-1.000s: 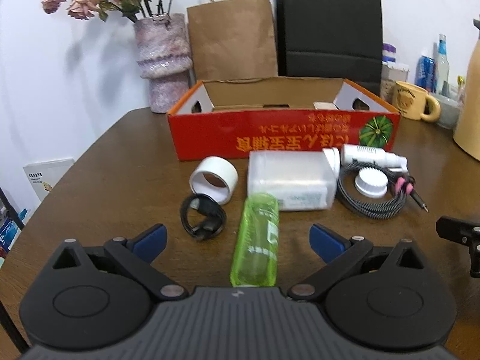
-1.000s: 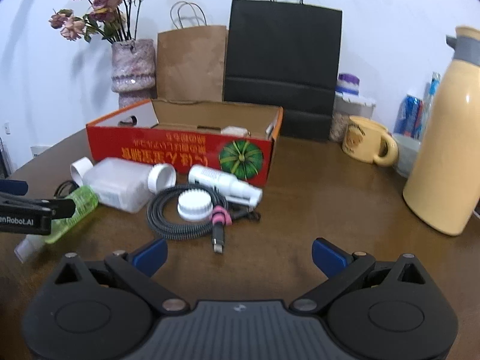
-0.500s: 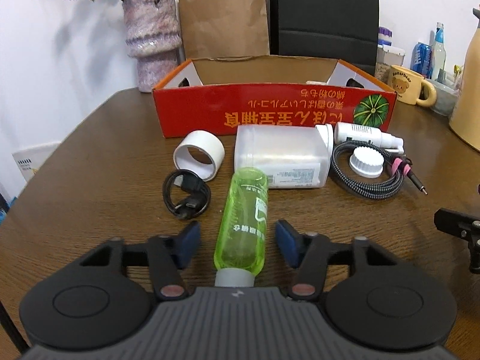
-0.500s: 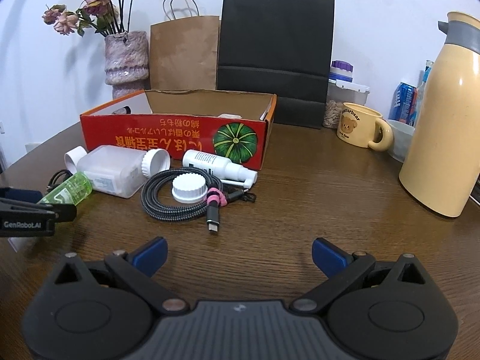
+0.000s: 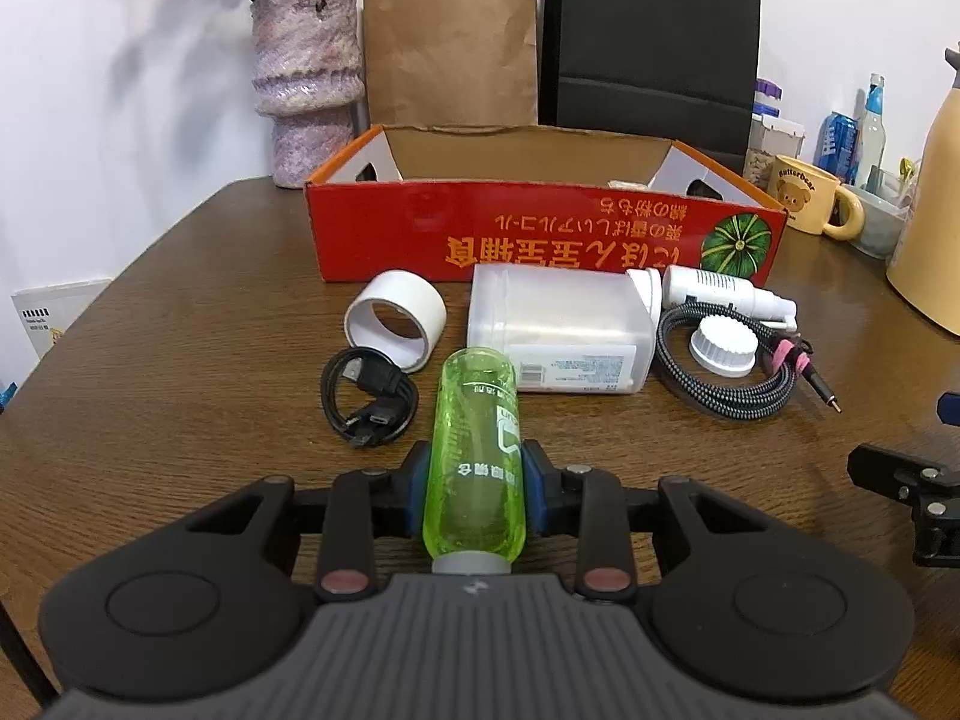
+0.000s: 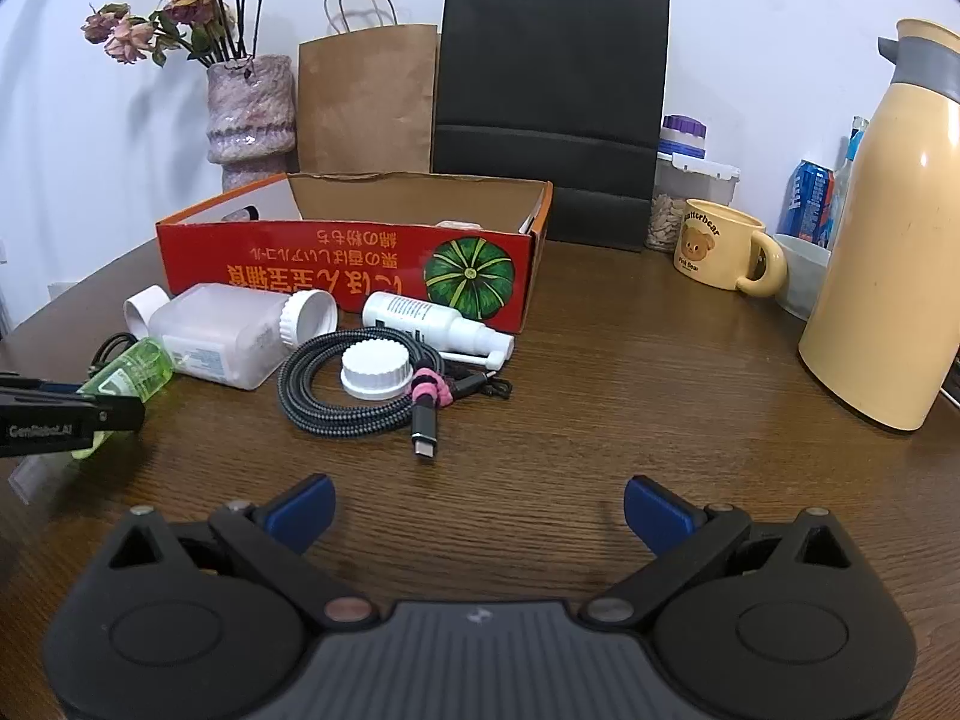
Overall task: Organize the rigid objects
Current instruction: 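Move the left gripper to the green spray bottle and grasp it, then grasp the braided black cable with the right gripper while the left gripper holds the bottle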
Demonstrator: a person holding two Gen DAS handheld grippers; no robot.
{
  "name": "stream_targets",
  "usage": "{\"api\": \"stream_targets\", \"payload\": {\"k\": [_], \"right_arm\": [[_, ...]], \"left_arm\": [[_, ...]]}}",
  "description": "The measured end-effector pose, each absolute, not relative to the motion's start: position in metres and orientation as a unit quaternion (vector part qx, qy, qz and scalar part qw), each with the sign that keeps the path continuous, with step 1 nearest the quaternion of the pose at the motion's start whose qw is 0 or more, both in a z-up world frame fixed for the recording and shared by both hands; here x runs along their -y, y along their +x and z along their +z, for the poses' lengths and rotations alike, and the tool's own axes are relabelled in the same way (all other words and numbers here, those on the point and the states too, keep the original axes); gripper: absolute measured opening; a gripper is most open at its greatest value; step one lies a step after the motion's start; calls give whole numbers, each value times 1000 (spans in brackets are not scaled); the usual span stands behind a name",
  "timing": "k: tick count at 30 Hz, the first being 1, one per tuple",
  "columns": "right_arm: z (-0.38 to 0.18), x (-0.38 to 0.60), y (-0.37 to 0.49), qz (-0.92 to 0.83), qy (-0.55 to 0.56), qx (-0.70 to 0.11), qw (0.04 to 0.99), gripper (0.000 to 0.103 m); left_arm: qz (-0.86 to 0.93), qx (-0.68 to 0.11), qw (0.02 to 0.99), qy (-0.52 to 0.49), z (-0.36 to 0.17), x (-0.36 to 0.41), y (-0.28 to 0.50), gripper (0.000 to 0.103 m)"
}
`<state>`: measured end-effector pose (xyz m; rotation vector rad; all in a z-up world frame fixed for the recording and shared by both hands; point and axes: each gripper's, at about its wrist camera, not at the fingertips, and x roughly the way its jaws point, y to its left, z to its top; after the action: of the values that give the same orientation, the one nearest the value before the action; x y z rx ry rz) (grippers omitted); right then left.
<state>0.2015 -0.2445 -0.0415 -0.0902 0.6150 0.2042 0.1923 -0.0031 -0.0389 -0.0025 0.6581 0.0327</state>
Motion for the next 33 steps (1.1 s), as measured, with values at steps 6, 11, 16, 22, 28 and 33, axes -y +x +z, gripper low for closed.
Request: {"api": "stream_targets", "payload": {"k": [6,11,16,22,28,33], "right_arm": [[-43,245,204,95,-44,-303,947,103],[-45,243,205,98,-45,-303,947,103],[-47,237,209,105,-51,-304,946,103],[-44,227,221,111,-50,-296,947,103],[-42,211,238,121,-59,-288,948,103],[-44,200,258,116,-63,-298,945,103]], "left_arm": [[14,-297,955,-2,-29,4,183,32],[21,-279,960,-5,-22,2,179,32],[39,-275,961,-20,-17,-9,184,32],[55,-260,963,-36,-8,-24,188,32],[68,-255,963,-42,-5,-34,195,32],[71,-257,963,-45,-4,-38,197,32]]}}
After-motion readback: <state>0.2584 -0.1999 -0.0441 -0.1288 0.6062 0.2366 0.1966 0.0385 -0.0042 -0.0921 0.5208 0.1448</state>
